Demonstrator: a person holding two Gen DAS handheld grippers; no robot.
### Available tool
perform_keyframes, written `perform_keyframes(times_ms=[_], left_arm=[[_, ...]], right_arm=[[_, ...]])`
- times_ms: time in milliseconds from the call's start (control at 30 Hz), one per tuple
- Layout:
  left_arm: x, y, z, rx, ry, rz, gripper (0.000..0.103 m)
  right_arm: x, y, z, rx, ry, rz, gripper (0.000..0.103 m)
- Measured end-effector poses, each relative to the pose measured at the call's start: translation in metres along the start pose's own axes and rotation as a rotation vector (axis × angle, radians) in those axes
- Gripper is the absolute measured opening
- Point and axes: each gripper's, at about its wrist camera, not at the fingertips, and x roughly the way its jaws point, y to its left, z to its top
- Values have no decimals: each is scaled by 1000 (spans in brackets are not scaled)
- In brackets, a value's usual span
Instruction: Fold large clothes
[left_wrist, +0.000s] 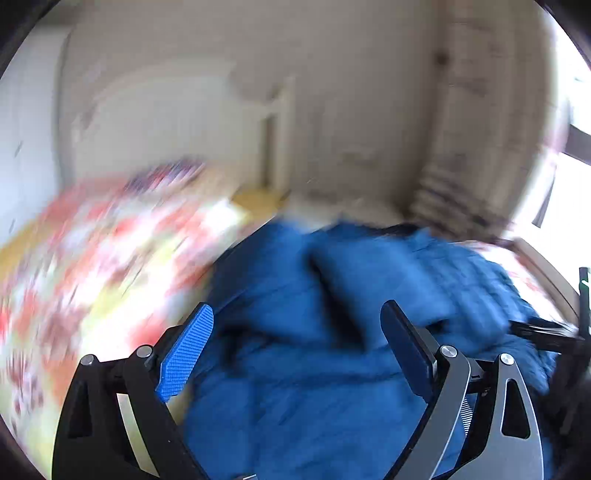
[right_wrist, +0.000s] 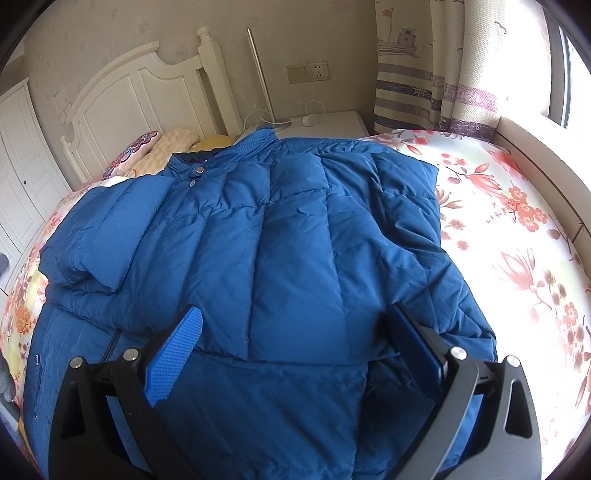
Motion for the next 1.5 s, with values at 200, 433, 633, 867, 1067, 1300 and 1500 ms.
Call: perform_keyframes(times_ms=[200, 433, 633, 867, 1067, 1300, 1500], left_arm=[[43, 32, -14, -35, 154, 53, 87], [74, 36, -28, -18, 248, 116, 90], [74, 43, -34, -16, 253, 127, 92], [78, 49, -33, -41, 261, 106, 94], [77, 49, -33, -47, 263, 103, 94], [76, 49, -35, -58, 265, 97, 95], [76, 49, -35, -57, 266, 100, 95]], right_arm=[[3, 6, 0, -20, 13, -31, 99], [-11, 42, -1, -144, -48, -141, 98], [-17, 177, -11, -584, -146, -107, 98], [31, 265, -7, -797, -117, -68, 97], [29, 247, 22, -662, -98, 151, 37], [-41, 64, 49, 123, -276, 337, 18], [-5, -35, 9, 440, -128, 318, 73]])
